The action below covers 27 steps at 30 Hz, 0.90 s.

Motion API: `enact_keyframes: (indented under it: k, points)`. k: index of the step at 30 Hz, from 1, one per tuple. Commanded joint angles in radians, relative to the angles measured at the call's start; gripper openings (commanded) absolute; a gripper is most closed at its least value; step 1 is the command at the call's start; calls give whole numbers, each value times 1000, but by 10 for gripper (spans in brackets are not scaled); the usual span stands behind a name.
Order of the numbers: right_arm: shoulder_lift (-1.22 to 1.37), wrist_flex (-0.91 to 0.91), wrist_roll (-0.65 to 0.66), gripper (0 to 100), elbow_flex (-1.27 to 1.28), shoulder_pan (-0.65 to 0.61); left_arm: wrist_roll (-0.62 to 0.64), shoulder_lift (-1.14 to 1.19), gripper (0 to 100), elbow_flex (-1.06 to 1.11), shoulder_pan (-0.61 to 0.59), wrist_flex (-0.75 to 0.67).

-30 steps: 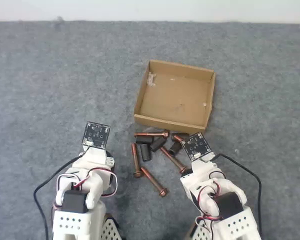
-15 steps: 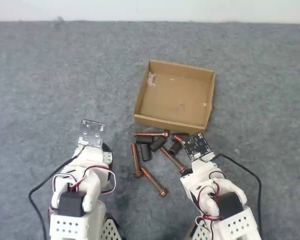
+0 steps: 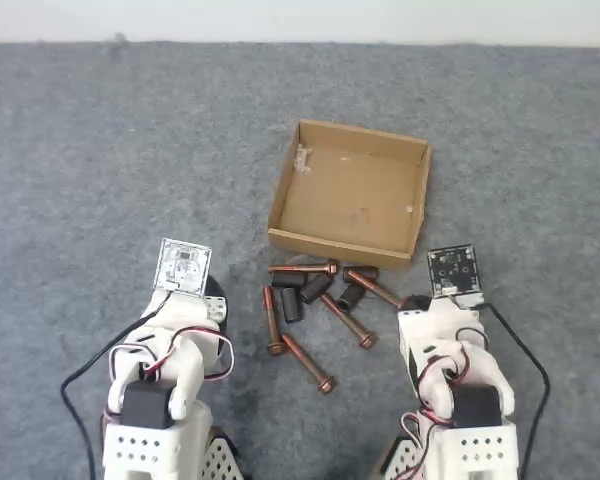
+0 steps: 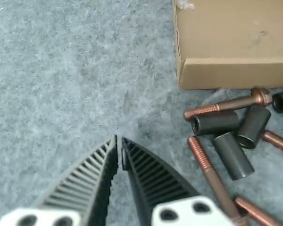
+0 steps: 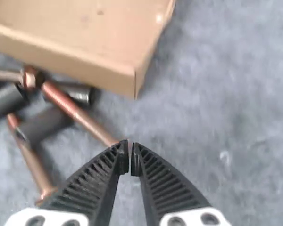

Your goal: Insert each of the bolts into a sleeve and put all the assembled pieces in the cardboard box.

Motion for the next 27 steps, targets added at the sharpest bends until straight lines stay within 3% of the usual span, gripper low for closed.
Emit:
enact_keyframes:
  k: [1, 5, 9, 14, 20, 27]
  points:
    - [-16, -56, 55, 6, 20, -8, 3, 5, 12, -4, -5, -21]
    - [-16, -139, 299, 6, 18, -13, 3, 5, 12, -5, -23, -20]
    - [-4, -209, 244, 6, 0, -39, 3, 5, 13, -5, -40, -20]
    - [-4, -117, 232, 6, -68, -213, 3, 5, 13, -5, -40, -21]
    - [-4, -84, 235, 6, -103, -272, 3, 5, 13, -15, -38, -2]
    - [105, -90, 230, 6, -183, -394, 9, 6, 112, -25, -44, 11]
